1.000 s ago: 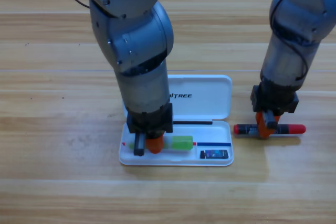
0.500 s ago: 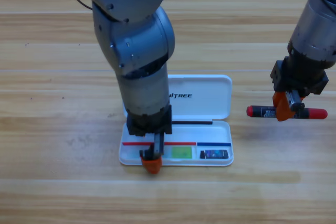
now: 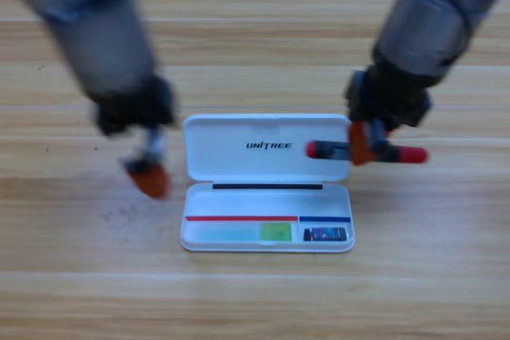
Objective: Clean up eraser and pencils
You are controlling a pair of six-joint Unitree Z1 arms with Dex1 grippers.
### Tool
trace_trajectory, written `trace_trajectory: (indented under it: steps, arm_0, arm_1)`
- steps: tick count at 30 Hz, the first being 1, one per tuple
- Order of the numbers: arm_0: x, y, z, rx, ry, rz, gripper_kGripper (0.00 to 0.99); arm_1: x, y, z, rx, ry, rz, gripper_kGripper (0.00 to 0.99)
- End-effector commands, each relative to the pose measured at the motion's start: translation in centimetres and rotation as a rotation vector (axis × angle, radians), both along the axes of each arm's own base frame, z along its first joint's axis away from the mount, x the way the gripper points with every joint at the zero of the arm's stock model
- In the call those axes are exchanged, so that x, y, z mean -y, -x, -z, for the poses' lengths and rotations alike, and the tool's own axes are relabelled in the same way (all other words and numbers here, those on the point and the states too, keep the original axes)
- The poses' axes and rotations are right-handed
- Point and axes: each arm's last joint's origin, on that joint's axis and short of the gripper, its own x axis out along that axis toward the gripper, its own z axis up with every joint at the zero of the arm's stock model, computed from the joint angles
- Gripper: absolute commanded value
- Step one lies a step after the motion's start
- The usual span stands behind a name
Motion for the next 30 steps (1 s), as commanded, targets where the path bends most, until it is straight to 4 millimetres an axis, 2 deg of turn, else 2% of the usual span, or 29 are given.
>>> trace_trajectory:
  steps: [1, 3, 7, 14, 23, 29, 30]
  arm_0:
    - [-9.9, -1.7, -1.2, -0.047, 0.064, -0.222, 0.99]
    - [-10.7, -1.8, -0.4, -0.071, 0.073, -0.239, 0.99]
    - [-10.9, -1.5, 1.2, -0.097, 0.078, -0.242, 0.99]
    - [-10.9, -1.3, 2.8, -0.136, 0.078, -0.247, 0.99]
    - [-11.0, -1.1, 3.6, -0.152, 0.068, -0.246, 0.99]
    - [-10.8, -1.5, 3.1, -0.132, 0.082, -0.248, 0.99]
    - [-10.7, -1.6, 3.0, -0.127, 0.083, -0.248, 0.99]
  arm_1:
    - [-6.2, 0.3, 6.0, -0.086, 0.077, -0.071, 0.0]
    - [-7.3, 0.1, 6.8, -0.085, 0.076, -0.079, 0.0]
    - [-9.4, -0.5, 8.7, -0.088, 0.079, -0.087, 0.0]
    - [-10.9, -1.5, 11.0, -0.072, 0.101, -0.085, 0.0]
    - [-11.0, -1.7, 11.2, -0.068, 0.103, -0.084, 0.0]
    - [-10.9, -1.6, 10.7, -0.066, 0.098, -0.077, 0.0]
    - [-10.8, -1.6, 10.5, -0.066, 0.098, -0.077, 0.115]
